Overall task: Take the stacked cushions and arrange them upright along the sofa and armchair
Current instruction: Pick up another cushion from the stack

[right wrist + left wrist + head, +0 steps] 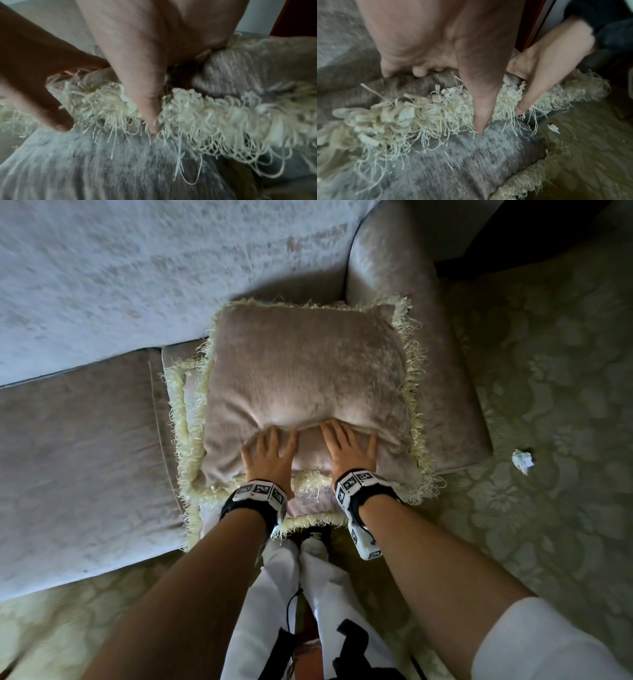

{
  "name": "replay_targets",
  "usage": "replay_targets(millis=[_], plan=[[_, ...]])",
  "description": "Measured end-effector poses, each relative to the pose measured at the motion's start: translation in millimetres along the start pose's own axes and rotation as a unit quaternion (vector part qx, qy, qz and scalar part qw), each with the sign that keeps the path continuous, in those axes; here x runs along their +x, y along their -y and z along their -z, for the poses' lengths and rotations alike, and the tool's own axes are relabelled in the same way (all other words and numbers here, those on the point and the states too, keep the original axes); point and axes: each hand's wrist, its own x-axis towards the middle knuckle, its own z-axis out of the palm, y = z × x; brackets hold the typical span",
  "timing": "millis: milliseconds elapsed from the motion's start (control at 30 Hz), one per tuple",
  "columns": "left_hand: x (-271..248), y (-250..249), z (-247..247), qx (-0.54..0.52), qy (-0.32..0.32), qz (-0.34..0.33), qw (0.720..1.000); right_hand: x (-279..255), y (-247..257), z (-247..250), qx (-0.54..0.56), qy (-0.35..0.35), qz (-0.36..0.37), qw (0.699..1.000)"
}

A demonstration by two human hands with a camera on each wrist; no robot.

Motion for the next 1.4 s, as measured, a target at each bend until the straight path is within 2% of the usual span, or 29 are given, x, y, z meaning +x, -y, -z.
replay_targets(millis=[133, 300, 400, 533, 667, 867, 967, 1033, 1100, 1167, 1267, 1400], plan=[[1.8, -7.0, -6.9, 0.011, -0.072, 0.015, 0.997, 1.2, 6.1, 0.9, 0.003, -0.028, -0.015, 0.999], [-8.4, -7.7, 16.4, 0.017, -0.057, 0.012, 0.998, -10.5, 18.8, 36.4, -0.013, -0.093, -0.039, 0.995], [-24.6, -5.0, 45.8, 0.014, -0.083, 0.007, 0.996, -23.8, 25.8, 70.4, -0.042, -0.084, -0.063, 0.994], [-49.7, 4.4, 104.2, 0.002, -0.132, -0.01, 0.991, -49.8, 31.7, 130.0, -0.02, -0.089, -0.049, 0.995], [-66.4, 22.5, 182.8, -0.017, -0.181, -0.008, 0.983, -78.1, 43.0, 214.9, -0.012, -0.144, -0.034, 0.989], [-105.9, 47.2, 312.3, 0.102, -0.28, -0.036, 0.954, -126.6, 62.2, 347.8, 0.016, -0.231, 0.001, 0.973], [-120.6, 57.0, 354.7, 0.123, -0.301, -0.041, 0.945, -148.6, 66.8, 390.1, 0.041, -0.234, 0.014, 0.971], [-126.1, 61.4, 364.3, 0.117, -0.27, -0.052, 0.954, -151.5, 67.2, 392.3, 0.052, -0.22, 0.024, 0.974], [-122.9, 68.6, 357.1, 0.082, -0.205, -0.054, 0.974, -145.1, 65.9, 376.2, 0.051, -0.207, 0.03, 0.976], [-119.1, 76.9, 327.6, 0.026, -0.11, -0.05, 0.992, -130.0, 62.6, 339.7, 0.071, -0.16, 0.043, 0.984], [-117.6, 79.6, 278.1, -0.056, -0.034, -0.054, 0.996, -115.4, 55.7, 286.8, 0.057, -0.068, 0.046, 0.995], [-126.0, 72.4, 264.9, -0.068, 0.005, -0.067, 0.995, -116.7, 42.7, 266.3, 0.042, -0.1, 0.048, 0.993]])
